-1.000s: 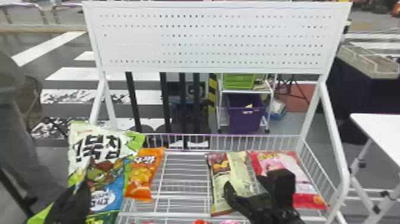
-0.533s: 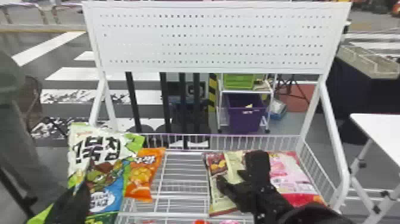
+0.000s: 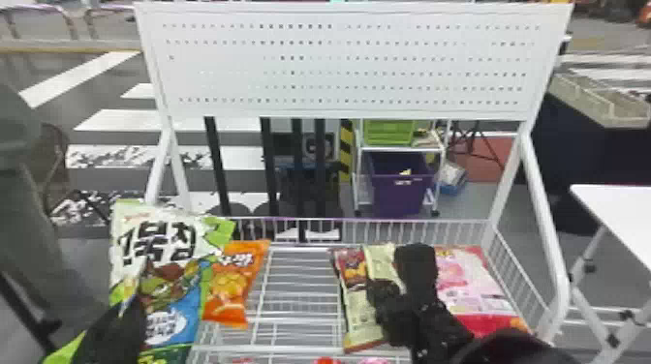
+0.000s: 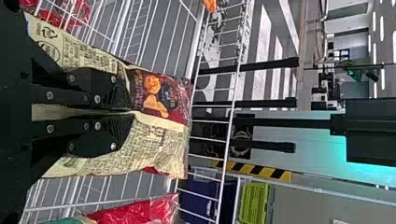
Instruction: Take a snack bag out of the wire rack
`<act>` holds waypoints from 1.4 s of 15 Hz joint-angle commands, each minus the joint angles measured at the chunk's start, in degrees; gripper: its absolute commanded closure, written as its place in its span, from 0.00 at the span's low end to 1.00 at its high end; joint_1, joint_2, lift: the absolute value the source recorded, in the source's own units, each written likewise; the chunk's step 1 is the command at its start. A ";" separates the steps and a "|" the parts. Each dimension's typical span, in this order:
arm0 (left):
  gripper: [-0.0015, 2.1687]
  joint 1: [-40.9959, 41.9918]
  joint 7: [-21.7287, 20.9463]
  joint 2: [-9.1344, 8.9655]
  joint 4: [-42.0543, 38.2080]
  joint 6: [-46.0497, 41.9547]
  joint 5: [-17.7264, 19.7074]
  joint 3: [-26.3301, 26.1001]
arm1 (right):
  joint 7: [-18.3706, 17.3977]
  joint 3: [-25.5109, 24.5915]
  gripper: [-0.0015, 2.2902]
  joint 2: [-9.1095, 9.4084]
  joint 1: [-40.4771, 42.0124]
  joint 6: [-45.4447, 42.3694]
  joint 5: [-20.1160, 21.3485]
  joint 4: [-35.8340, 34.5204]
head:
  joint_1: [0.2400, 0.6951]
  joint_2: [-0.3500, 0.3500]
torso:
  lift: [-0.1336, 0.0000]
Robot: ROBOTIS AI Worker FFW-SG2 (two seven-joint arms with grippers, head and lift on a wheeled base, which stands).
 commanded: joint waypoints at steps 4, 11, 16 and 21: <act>0.99 0.10 0.00 0.00 -0.30 0.00 -0.09 -0.04 | -1.44 -0.53 0.98 -2.63 5.00 -0.35 0.01 -10.35 | 0.57 0.50 | 1.00; 0.99 0.10 0.18 0.09 -0.48 -0.17 0.00 -0.04 | -1.36 -9.67 0.98 -7.73 27.77 -11.07 3.00 -35.05 | 0.57 0.50 | 1.00; 0.99 -0.52 0.18 0.09 -0.30 0.00 0.09 -0.31 | 2.16 -18.81 0.98 -5.36 47.89 -31.46 3.09 -40.49 | 0.57 0.50 | 1.00; 0.99 -0.61 0.18 0.00 -0.13 0.00 0.09 -0.22 | 3.65 -22.15 0.98 -1.93 57.47 -41.66 4.23 -41.37 | 0.57 0.50 | 1.00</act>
